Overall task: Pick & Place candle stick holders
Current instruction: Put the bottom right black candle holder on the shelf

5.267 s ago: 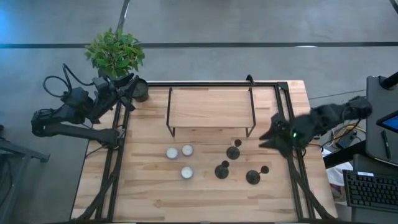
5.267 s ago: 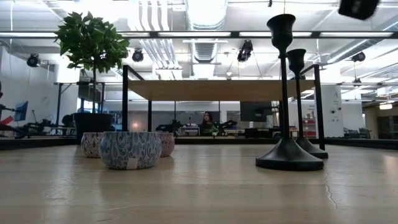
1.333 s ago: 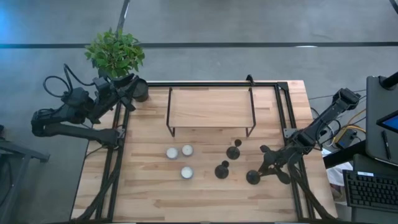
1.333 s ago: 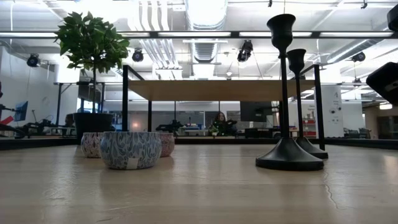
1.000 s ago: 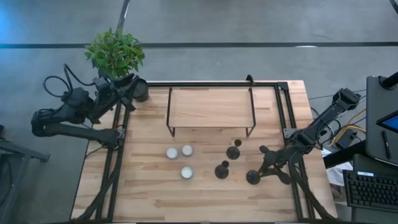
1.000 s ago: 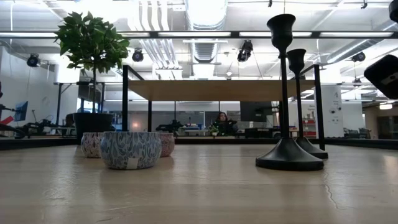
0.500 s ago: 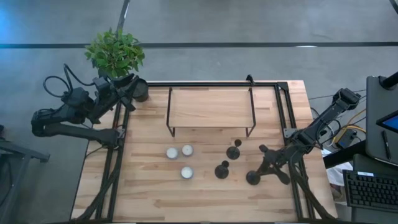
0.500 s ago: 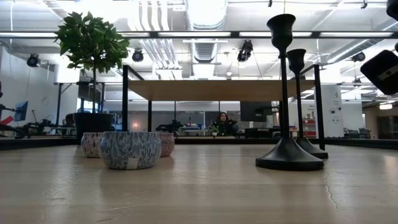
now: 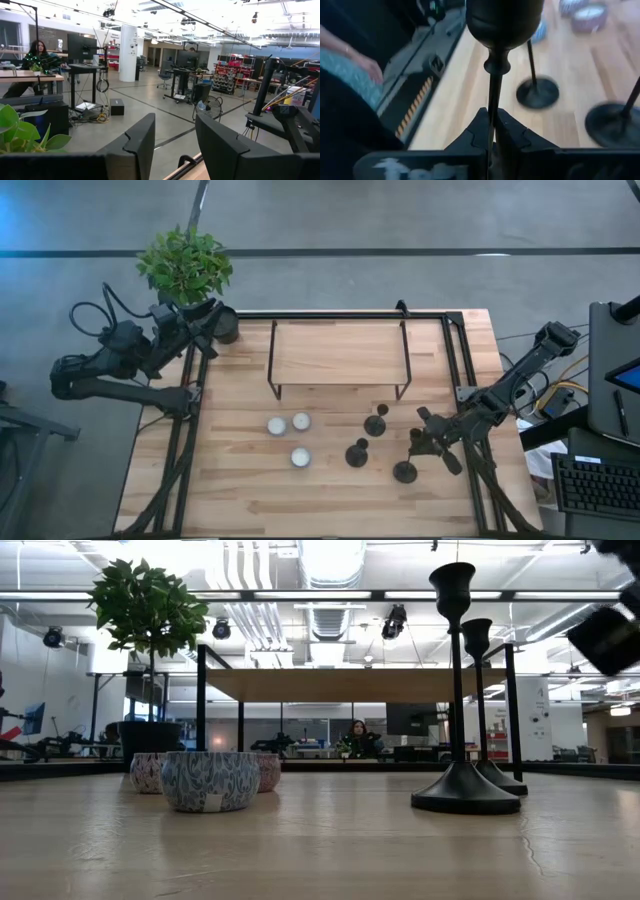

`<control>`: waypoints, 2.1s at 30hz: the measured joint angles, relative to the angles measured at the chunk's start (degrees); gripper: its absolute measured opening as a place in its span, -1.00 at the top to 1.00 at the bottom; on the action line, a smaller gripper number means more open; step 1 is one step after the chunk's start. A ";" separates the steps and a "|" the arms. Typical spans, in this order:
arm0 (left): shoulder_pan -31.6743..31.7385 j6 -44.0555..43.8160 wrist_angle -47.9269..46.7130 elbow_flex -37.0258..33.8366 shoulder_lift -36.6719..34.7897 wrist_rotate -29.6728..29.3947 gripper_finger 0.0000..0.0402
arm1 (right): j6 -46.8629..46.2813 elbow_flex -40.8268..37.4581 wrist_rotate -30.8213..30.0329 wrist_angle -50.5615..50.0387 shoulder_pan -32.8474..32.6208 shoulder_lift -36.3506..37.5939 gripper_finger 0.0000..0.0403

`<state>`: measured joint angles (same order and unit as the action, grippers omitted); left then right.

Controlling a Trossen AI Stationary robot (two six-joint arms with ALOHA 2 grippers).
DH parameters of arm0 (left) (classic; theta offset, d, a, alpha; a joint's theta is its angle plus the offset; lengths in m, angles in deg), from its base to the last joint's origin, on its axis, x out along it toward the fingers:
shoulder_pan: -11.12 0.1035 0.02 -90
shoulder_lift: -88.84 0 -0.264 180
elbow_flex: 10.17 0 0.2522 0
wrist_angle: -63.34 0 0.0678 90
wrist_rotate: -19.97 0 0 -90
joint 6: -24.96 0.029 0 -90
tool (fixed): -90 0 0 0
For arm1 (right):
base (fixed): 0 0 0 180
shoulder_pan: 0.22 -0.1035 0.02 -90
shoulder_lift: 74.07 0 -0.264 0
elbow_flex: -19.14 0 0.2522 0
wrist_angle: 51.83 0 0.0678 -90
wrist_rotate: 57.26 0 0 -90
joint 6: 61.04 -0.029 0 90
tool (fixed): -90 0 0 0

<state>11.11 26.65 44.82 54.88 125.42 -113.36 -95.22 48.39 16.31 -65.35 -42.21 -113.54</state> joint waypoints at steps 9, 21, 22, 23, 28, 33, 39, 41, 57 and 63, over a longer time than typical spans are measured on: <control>0.00 0.02 0.00 0.00 0.00 0.00 0.26 | -0.40 13.19 -11.39 -2.99 0.12 0.02 0.95; -0.04 0.00 -0.02 0.00 0.02 0.00 0.26 | 10.87 34.35 -17.70 -27.66 13.02 -0.13 0.96; -0.04 0.00 0.00 0.00 0.00 0.00 0.26 | 11.70 35.66 -16.81 -29.16 14.83 -0.13 0.96; -0.04 0.00 -0.01 0.00 0.01 0.00 0.26 | 12.33 36.88 -15.79 -30.15 16.70 -0.13 0.96; -0.02 0.00 0.00 0.00 0.00 0.00 0.26 | 15.83 41.43 -5.89 -31.74 26.50 -0.78 0.96; -0.02 0.01 -0.02 0.00 0.01 -0.01 0.26 | 19.15 44.56 4.95 -32.27 34.54 -3.48 0.96; -0.02 0.00 0.00 0.00 0.02 0.00 0.26 | 26.81 48.26 11.65 -37.01 41.85 -7.98 0.96; 0.00 0.00 -0.02 0.00 0.00 0.00 0.26 | 29.17 49.24 13.84 -37.24 44.21 -9.27 0.96; 0.00 0.02 -0.02 0.00 0.00 0.00 0.26 | 39.93 52.78 27.27 -35.69 60.95 -16.33 0.96; 0.00 0.02 -0.01 0.00 0.02 0.00 0.26 | 39.89 50.37 27.24 -29.36 65.30 -16.52 0.96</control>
<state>11.11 26.67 44.81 54.88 125.44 -113.36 -55.33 98.77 43.56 -94.71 23.08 -130.06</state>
